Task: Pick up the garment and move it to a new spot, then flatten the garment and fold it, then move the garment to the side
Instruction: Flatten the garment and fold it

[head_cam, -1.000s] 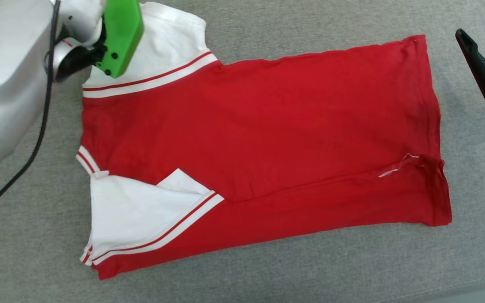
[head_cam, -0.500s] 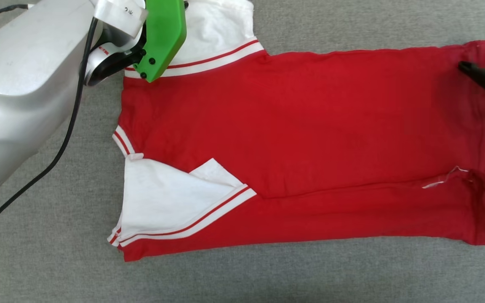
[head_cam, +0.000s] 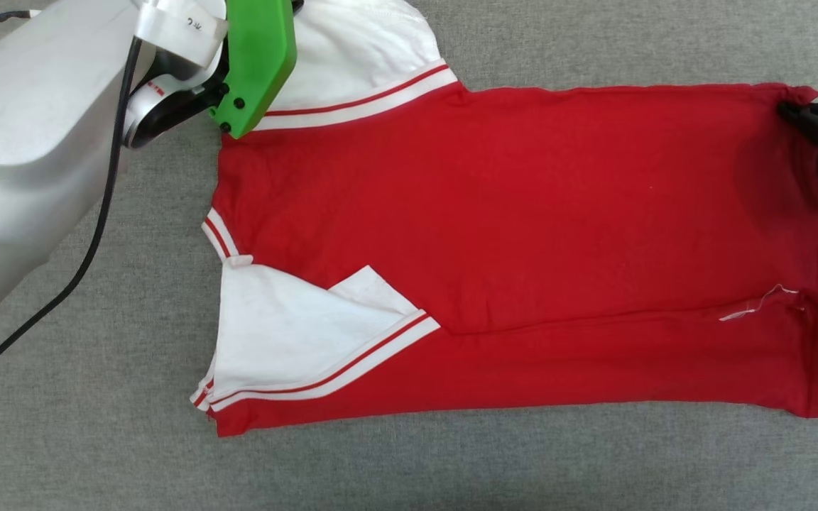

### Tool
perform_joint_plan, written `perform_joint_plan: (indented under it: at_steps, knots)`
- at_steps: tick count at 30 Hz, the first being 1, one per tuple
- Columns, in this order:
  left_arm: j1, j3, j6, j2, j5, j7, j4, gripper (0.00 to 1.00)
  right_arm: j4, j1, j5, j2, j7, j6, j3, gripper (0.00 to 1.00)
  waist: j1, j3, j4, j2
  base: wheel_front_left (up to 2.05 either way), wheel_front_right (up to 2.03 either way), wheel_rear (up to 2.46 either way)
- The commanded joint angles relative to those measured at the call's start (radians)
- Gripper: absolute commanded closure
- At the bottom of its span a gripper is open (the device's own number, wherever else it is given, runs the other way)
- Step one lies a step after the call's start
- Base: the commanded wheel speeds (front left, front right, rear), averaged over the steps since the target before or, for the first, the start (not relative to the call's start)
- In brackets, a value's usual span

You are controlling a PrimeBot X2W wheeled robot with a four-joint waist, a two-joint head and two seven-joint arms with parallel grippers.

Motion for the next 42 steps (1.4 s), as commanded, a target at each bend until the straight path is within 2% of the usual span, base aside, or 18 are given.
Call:
perform_joint_plan:
  at_steps: [1,10,16,23,32,37,42]
  knots:
    - [0.021,0.000,-0.002,0.013,-0.001,-0.012,0.003,1.00,0.022,0.034,0.008,0.019,-0.025,0.002,0.030,1.00,0.0000,-0.033,-0.013,0.0000,0.00,0.00,0.00]
    - [0.112,0.000,0.000,0.066,0.014,-0.086,-0.044,1.00,-0.013,0.072,0.004,-0.009,-0.237,0.002,0.032,1.00,0.0000,-0.151,-0.004,0.0000,0.00,0.00,0.00]
    - [0.215,0.002,0.027,0.111,-0.009,-0.135,-0.124,1.00,-0.036,0.158,0.006,-0.024,-0.325,0.002,0.035,1.00,0.0000,-0.226,0.006,0.0000,0.00,0.00,0.00]
    - [0.365,0.001,0.093,0.179,-0.015,-0.170,-0.244,1.00,-0.057,0.265,0.017,-0.034,-0.372,0.002,0.034,1.00,0.0000,-0.301,0.013,0.0000,0.00,0.00,0.00]
    - [0.574,0.000,0.185,0.240,-0.027,-0.201,-0.386,1.00,-0.090,0.422,0.041,-0.052,-0.405,0.002,0.006,1.00,0.0000,-0.365,0.029,0.0000,0.00,0.00,0.00]
    - [0.683,-0.001,0.209,0.247,-0.030,-0.200,-0.413,1.00,-0.107,0.513,0.052,-0.051,-0.413,0.002,-0.018,1.00,0.0000,-0.366,0.037,0.0000,0.00,0.00,0.00]
    - [0.761,-0.001,0.222,0.229,-0.040,-0.219,-0.403,1.00,-0.098,0.590,0.056,-0.039,-0.402,0.002,-0.040,1.00,0.0000,-0.345,0.039,0.0000,0.00,0.00,0.00]
